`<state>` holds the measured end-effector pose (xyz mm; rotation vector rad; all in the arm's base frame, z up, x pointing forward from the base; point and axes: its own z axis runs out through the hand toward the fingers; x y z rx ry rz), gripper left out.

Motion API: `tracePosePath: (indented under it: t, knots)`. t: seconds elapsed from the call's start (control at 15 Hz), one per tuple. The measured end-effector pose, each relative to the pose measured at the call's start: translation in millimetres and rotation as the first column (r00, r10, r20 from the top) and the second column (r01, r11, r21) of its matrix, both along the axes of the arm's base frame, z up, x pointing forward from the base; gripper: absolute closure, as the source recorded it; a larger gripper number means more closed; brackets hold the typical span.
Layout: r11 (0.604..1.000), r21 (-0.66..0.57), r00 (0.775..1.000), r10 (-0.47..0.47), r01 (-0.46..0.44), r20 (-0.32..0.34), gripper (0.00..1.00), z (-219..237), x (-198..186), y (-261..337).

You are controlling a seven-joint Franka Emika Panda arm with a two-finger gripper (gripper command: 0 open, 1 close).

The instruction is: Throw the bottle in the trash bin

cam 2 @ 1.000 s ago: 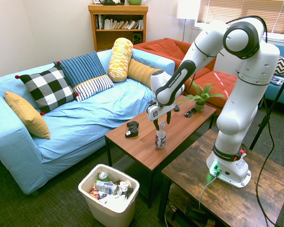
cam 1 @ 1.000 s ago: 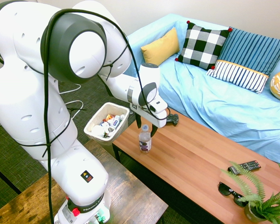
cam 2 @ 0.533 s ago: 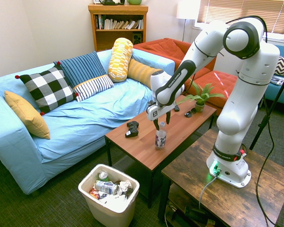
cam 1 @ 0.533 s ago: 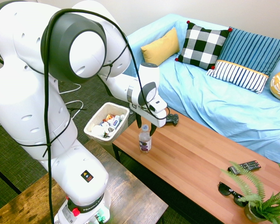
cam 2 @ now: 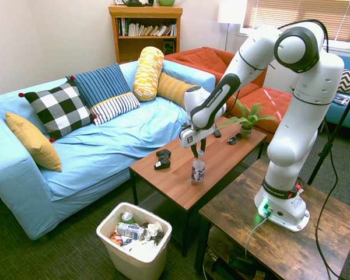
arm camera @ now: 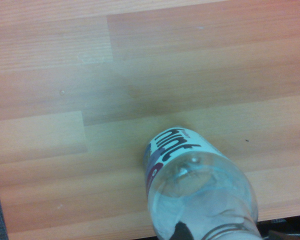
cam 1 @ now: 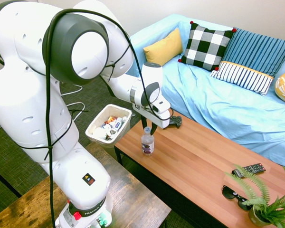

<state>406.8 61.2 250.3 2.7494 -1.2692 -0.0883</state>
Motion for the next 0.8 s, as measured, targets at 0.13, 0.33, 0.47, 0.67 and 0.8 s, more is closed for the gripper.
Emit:
tracePosePath:
  t: [0.13, 0.33, 0.47, 0.67, 0.8]
  knots:
    - [1.0, 0.001, 1.0, 0.0, 0.0, 0.002, 1.0, 0.6, 1.0, 0.0]
    - [1.0, 0.009, 0.998, 0.026, -0.026, 0.05, 1.0, 20.1, 2.1, 18.8]
    - [0.997, 0.005, 0.988, 0.08, -0.081, 0.13, 1.0, 54.1, -6.0, 65.7]
    - [0.984, -0.053, 0.955, 0.176, -0.168, 0.24, 1.0, 102.0, -34.9, 176.0]
    - [0.969, -0.11, 0.923, 0.246, -0.223, 0.297, 1.0, 115.3, -55.6, 253.3]
